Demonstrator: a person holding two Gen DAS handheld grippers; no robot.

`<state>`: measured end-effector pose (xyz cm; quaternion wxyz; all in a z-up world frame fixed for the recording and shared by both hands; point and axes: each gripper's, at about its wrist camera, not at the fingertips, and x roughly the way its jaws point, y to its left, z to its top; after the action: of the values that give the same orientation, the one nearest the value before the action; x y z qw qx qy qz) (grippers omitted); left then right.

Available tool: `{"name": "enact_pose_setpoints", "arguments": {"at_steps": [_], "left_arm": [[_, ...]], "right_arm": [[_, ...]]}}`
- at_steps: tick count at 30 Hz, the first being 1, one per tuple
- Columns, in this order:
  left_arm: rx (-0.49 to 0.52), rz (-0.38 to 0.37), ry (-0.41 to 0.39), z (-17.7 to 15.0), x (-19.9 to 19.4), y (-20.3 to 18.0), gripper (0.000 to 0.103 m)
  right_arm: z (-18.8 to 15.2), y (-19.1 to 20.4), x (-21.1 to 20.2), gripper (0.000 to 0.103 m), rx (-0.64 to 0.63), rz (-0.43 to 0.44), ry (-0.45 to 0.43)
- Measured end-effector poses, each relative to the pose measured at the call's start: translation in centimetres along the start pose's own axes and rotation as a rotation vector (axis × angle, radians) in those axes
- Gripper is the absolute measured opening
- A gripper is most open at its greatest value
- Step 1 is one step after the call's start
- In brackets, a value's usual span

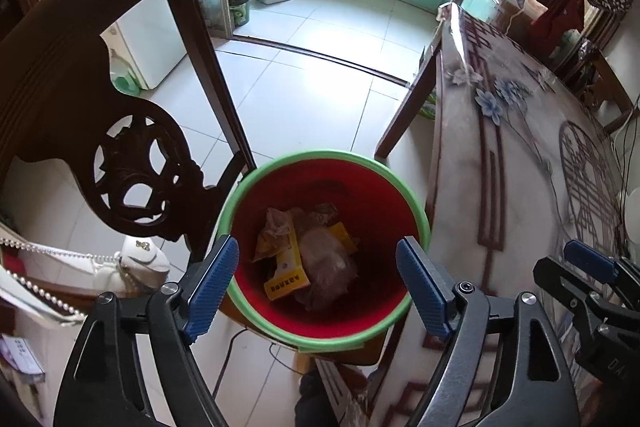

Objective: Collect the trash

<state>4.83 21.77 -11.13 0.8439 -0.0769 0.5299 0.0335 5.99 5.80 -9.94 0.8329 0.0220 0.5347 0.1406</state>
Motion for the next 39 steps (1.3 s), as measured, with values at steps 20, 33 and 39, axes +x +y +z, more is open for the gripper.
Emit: {"name": "enact_pose_setpoints", "arguments": {"at_steps": [20,33,39], "left_arm": [[-0.058,0.022,-0.214,-6.6,-9.2,-9.1,0.103],[-0.062,0.043,-0.516,-9.5,-17.3,-17.3,0.103],[-0.054,0.053,-0.548,-9.6,-18.8,-19.2,0.103]], "right_arm": [[-6.2,-9.1,-12.7,0.08,-0.006,0.003,-0.343],[-10.7,-14.8,-23.3,0.095,-0.031,-0.172,-0.687],[-11.8,-16.1,-25.1,0.095,-0.021,-0.138,-0.69]]}}
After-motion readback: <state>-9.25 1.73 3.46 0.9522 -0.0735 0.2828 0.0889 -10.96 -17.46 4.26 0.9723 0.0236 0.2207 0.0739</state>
